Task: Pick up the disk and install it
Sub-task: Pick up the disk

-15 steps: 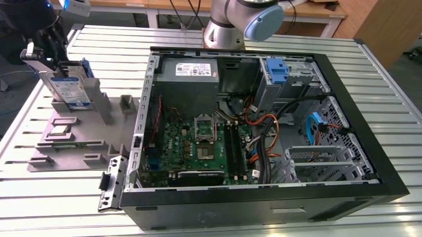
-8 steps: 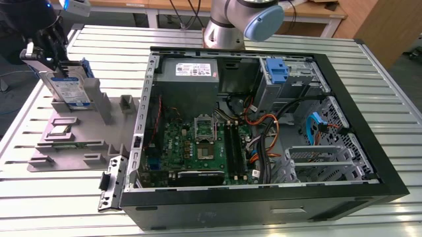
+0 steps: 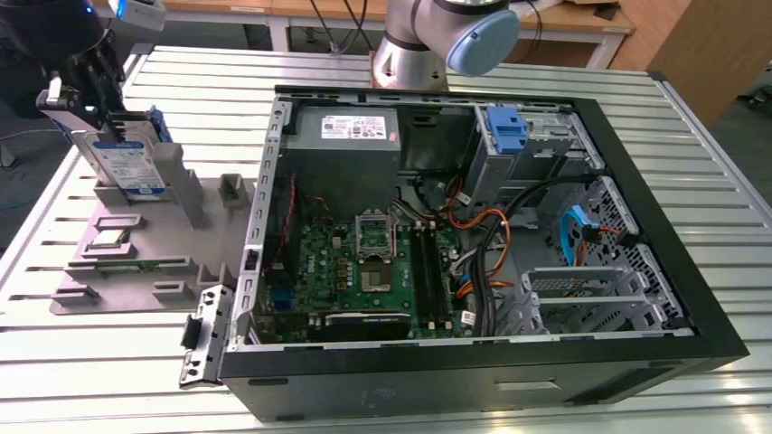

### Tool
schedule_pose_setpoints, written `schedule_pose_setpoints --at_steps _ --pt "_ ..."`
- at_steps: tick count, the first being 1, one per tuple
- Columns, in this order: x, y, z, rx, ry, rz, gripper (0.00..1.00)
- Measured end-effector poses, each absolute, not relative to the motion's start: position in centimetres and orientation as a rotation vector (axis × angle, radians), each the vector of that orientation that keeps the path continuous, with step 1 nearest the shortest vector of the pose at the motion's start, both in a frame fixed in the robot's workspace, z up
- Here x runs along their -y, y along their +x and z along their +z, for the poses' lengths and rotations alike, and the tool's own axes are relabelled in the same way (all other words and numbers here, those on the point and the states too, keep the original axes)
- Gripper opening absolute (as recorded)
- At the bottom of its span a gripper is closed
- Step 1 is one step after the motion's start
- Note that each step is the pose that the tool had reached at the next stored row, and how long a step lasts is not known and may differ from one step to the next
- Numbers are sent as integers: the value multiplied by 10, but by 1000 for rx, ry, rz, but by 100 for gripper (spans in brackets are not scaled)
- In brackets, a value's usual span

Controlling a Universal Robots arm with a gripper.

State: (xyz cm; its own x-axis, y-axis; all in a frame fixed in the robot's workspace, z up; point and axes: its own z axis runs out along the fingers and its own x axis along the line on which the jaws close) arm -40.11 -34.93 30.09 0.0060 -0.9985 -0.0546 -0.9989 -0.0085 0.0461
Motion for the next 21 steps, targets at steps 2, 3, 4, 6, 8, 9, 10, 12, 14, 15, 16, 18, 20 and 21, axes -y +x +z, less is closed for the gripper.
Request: schedule_pose_setpoints --at_steps 2,3,4,6,8,9,10,12,14,15,16,18,20,21 --pt "349 -401 301 -2214 -2217 112 42" --pt "349 -401 301 -2217 -2215 112 42" --pt "349 -401 301 -2219 -2212 112 42" --pt "349 -401 301 -2223 -2208 112 42" --pt "349 -401 301 -2228 -2203 112 41" --pt "349 -401 301 -2230 -2201 112 35" --pt "349 -401 301 -2232 -2198 112 35" --pt "349 -401 301 -2237 -2194 112 35" --pt "349 -401 301 -2241 -2189 112 35" --pt "349 -401 301 -2244 -2186 112 35" --pt "349 -401 301 -2246 -2184 112 35" --pt "349 -401 301 -2250 -2179 112 35" --pt "349 -401 301 -2254 -2175 112 35" --pt "349 -401 301 -2263 -2166 112 35"
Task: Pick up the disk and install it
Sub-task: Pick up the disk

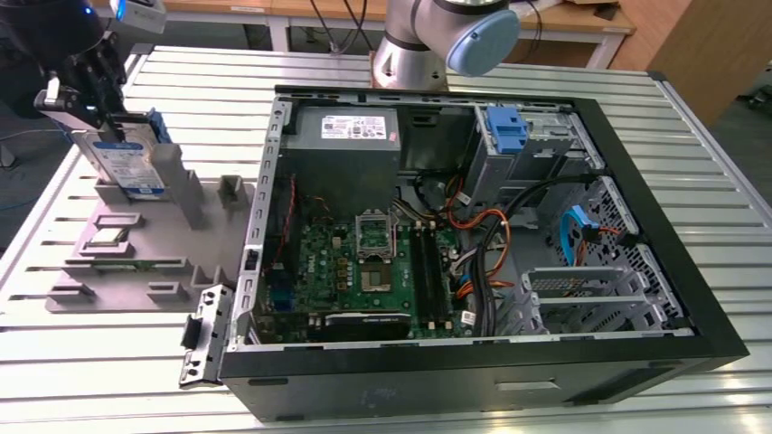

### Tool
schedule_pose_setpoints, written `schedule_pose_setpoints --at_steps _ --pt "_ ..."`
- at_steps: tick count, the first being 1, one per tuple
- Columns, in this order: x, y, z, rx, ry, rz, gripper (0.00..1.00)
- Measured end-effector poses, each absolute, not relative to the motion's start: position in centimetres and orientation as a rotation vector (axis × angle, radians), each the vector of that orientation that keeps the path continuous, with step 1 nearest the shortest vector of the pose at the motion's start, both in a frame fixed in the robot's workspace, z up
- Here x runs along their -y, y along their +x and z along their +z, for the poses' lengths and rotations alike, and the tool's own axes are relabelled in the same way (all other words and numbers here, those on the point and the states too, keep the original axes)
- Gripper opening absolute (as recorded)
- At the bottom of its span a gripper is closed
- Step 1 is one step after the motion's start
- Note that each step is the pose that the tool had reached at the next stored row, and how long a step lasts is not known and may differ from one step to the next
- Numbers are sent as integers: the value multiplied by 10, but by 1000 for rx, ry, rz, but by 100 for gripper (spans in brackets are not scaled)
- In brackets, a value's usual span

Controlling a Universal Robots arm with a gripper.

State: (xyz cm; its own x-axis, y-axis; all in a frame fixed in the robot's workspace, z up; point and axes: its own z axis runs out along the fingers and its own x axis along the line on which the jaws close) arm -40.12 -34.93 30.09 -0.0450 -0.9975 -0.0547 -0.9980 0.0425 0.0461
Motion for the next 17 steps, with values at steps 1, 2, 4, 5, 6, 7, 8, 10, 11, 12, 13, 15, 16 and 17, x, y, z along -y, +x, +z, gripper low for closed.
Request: schedule_pose_setpoints --at_steps 1,2,4,5,6,7,8,10,11,12,13,15,16,17 --pt "349 -401 301 -2273 -2154 111 35" --pt "349 -401 301 -2275 -2153 111 35" --pt "349 -401 301 -2276 -2150 111 35" --pt "349 -401 301 -2278 -2149 111 35" --pt "349 -401 301 -2278 -2148 111 35" --pt "349 -401 301 -2278 -2148 111 35" --pt "349 -401 301 -2279 -2148 111 35" --pt "349 -401 301 -2279 -2148 111 35" --pt "349 -401 301 -2279 -2148 111 35" --pt "349 -401 301 -2279 -2147 111 35" --pt "349 -401 301 -2279 -2147 111 35" --pt "349 -401 302 -2279 -2147 111 35" --pt "349 -401 302 -2279 -2147 111 35" --pt "349 -401 304 -2279 -2147 111 35"
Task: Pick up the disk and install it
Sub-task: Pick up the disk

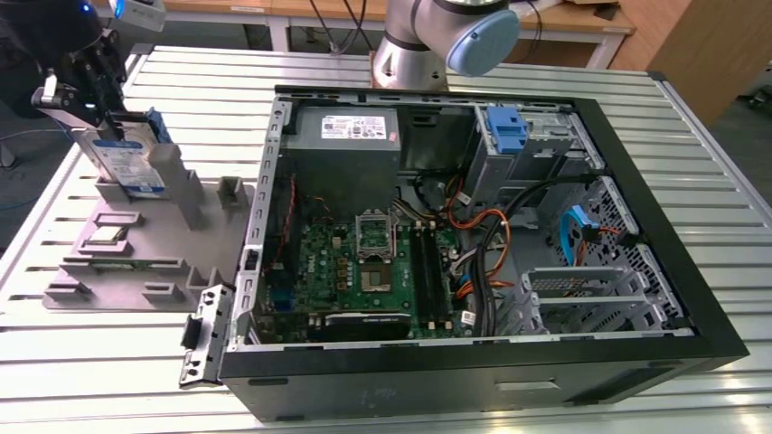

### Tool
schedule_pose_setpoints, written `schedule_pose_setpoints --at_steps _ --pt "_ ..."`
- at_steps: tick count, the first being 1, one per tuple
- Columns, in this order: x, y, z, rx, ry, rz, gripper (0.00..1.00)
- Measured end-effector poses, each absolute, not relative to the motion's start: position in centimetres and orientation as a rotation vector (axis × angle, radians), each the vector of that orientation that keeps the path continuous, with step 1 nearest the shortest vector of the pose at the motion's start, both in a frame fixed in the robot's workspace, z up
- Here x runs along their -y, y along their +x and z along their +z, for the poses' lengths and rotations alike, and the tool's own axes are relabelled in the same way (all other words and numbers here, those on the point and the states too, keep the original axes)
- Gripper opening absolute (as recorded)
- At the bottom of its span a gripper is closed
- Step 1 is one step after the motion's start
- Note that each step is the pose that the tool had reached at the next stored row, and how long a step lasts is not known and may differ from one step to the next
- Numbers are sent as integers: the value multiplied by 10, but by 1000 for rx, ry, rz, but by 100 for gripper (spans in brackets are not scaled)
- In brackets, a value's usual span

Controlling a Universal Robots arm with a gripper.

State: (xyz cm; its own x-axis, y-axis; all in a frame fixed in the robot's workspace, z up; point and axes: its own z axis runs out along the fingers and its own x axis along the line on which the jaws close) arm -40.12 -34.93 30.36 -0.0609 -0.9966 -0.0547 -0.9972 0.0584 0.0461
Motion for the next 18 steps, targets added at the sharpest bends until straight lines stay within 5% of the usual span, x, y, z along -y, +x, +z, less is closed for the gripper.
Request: schedule_pose_setpoints --at_steps 18 --pt "349 -401 304 -2260 -2170 111 35"
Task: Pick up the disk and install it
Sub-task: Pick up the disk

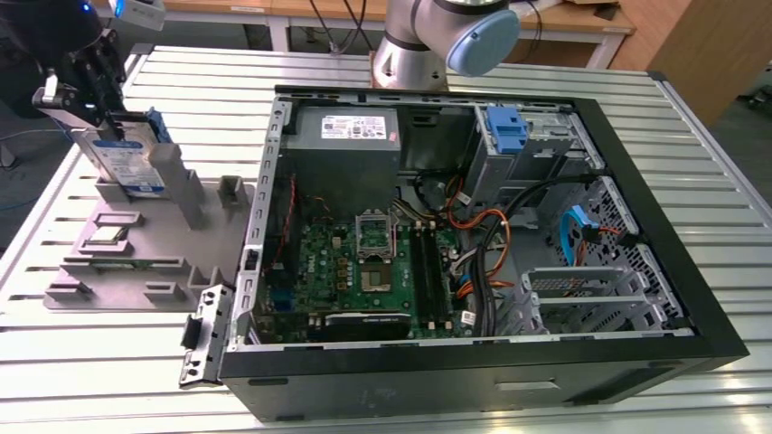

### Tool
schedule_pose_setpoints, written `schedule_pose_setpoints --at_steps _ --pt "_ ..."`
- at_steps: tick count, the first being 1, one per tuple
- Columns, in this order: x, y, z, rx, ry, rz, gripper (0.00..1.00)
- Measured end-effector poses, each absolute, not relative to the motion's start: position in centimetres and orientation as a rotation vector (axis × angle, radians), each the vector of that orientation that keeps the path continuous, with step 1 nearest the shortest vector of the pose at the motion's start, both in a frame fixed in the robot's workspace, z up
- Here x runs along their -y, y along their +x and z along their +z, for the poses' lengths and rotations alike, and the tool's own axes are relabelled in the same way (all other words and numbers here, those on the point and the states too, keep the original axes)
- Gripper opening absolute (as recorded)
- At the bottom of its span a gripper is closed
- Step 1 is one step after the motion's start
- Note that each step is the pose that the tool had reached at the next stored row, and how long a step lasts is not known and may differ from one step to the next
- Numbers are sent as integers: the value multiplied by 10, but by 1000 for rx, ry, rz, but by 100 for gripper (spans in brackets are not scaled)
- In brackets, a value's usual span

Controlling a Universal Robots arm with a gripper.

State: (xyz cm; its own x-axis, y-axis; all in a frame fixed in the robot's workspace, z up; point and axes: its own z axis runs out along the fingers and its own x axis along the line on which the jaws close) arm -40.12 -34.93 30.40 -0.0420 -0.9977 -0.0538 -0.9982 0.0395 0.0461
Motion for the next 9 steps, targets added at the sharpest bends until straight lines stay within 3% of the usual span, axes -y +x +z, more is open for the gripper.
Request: schedule_pose_setpoints --at_steps 9 --pt "349 -401 317 -2260 -2169 111 35"
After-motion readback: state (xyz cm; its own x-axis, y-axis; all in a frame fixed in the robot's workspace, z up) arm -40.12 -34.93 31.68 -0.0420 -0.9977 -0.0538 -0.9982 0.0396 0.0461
